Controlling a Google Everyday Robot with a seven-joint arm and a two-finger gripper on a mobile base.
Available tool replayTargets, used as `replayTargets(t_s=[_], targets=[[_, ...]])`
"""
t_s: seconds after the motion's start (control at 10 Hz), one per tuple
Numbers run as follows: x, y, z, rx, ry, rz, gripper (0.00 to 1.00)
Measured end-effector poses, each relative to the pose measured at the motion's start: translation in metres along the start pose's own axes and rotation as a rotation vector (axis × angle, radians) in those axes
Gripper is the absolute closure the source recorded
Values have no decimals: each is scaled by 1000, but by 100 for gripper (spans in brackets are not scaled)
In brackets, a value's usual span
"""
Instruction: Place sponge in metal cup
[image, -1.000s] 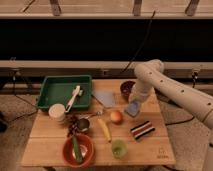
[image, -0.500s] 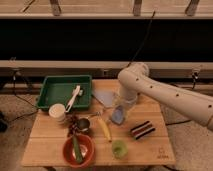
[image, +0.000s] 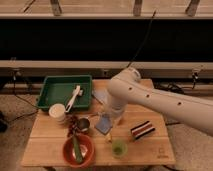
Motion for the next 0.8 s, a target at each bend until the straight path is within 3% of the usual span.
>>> replayTargets(t_s=[0.8], targets=[[-2, -8, 8, 11, -15, -15, 100]])
